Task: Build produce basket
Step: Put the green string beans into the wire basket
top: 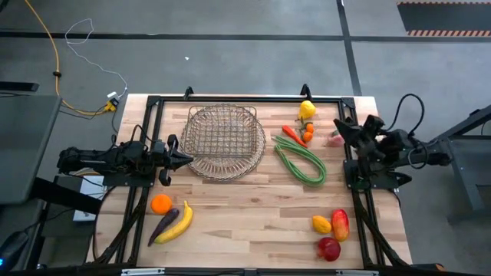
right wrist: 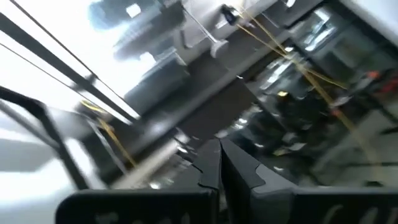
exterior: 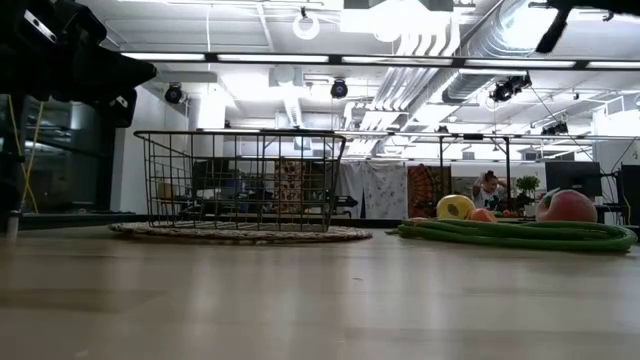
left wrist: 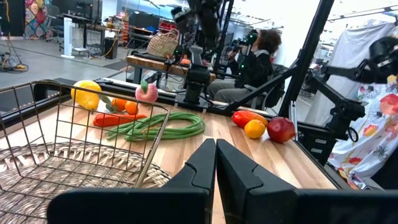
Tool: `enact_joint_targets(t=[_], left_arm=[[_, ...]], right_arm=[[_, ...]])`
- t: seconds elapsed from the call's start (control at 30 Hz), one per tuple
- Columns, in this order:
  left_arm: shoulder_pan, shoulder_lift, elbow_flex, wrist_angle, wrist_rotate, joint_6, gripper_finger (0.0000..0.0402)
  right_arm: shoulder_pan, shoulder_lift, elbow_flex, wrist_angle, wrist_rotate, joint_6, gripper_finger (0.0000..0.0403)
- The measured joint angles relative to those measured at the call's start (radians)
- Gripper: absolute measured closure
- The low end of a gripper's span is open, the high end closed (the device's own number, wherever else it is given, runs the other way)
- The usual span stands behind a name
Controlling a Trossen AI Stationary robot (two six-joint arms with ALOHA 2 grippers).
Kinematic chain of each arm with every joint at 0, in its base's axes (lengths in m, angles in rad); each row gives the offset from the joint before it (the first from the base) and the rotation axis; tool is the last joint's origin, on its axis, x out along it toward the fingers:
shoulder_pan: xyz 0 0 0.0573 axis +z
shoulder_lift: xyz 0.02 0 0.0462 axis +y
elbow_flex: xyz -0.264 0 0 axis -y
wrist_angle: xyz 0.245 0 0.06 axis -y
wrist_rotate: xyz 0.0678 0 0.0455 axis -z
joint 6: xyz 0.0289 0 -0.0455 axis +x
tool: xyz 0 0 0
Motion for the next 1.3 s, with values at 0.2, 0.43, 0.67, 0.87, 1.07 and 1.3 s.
enact_joint_targets(t=[0.2, 0.43, 0.67, 0.87, 1.07, 1.3], left_arm=[[0.0, 0.0, 0.0, 0.023, -0.001, 0.0, 0.0398], [0.0, 0.0, 0.0, 0.22, -0.06, 0.0, 0.0398], [0.0, 0.031, 0.004, 0.495, -0.185, -0.119, 0.0398], [0.0, 0.178, 0.191, 0.418, -0.204, -0.158, 0.0398], [0.0, 0.446, 0.559, -0.044, -0.148, -0.012, 0.0398], [0.0, 0.564, 0.694, -0.146, -0.147, 0.025, 0.0398]], right_arm=[[0.0, 0.173, 0.187, -0.278, 0.045, -0.061, 0.0403], [0.0, 0.293, 0.302, -0.416, 0.093, 0.0, 0.0403], [0.0, 0.317, 0.321, -0.412, 0.094, -0.006, 0.0403], [0.0, 0.317, 0.321, -0.411, 0.094, -0.045, 0.0403], [0.0, 0.316, 0.321, -0.411, 0.094, -0.115, 0.0403], [0.0, 0.316, 0.321, -0.437, 0.09, -0.156, 0.0402]])
